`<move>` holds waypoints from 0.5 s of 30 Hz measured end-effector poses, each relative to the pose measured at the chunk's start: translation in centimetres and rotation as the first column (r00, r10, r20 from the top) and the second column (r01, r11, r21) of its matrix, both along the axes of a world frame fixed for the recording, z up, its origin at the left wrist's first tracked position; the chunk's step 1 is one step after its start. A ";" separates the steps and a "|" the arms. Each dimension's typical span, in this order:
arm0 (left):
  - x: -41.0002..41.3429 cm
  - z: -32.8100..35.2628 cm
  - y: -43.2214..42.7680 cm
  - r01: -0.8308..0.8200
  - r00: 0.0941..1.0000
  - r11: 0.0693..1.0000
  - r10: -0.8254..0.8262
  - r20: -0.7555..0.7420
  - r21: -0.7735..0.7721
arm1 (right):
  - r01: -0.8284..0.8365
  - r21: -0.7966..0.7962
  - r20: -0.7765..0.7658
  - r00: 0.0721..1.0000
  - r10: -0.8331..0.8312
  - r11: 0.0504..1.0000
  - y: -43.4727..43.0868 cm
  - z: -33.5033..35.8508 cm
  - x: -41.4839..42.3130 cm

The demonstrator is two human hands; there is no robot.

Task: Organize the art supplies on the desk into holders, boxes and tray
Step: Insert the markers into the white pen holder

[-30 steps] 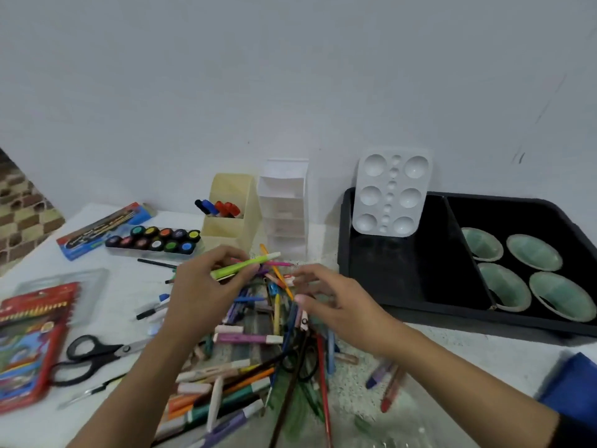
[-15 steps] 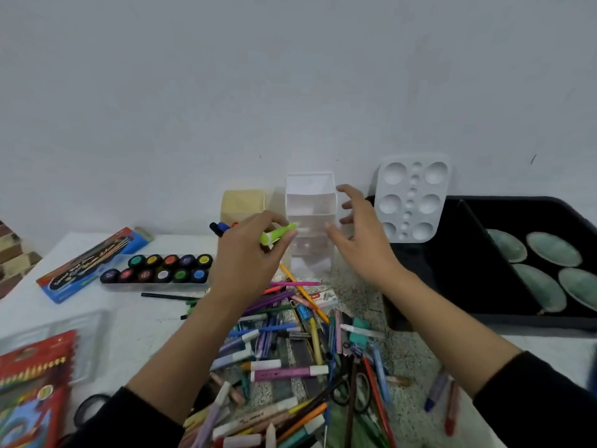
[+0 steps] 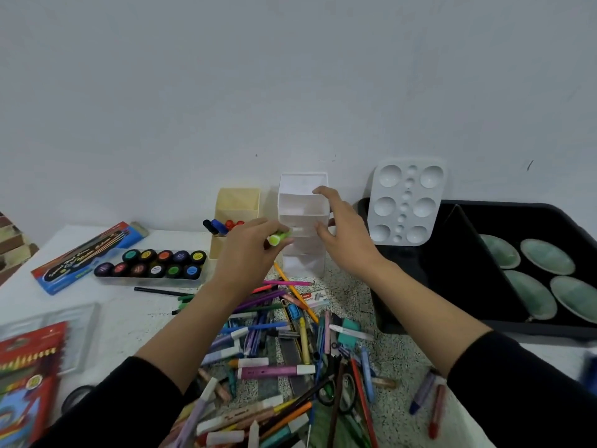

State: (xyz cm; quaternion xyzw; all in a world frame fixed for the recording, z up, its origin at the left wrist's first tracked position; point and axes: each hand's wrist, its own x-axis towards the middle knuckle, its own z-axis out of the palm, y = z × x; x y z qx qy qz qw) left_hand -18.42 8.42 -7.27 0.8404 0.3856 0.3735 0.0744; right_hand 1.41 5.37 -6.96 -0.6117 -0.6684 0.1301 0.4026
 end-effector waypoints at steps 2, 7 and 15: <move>0.1 0.1 0.4 -0.004 0.999 1.000 0.003 -0.047 -0.030 | 0.002 0.008 0.009 1.000 -0.002 1.000 0.3 0.0 0.2; 0.4 0.8 1.0 -0.039 0.912 0.999 0.031 -0.410 -0.011 | 0.001 0.023 0.028 1.000 -0.001 1.000 0.8 -0.1 0.3; 0.4 0.6 1.9 0.052 0.793 0.994 0.016 -0.609 0.094 | -0.012 0.009 0.049 0.999 0.011 1.000 0.9 -0.4 0.4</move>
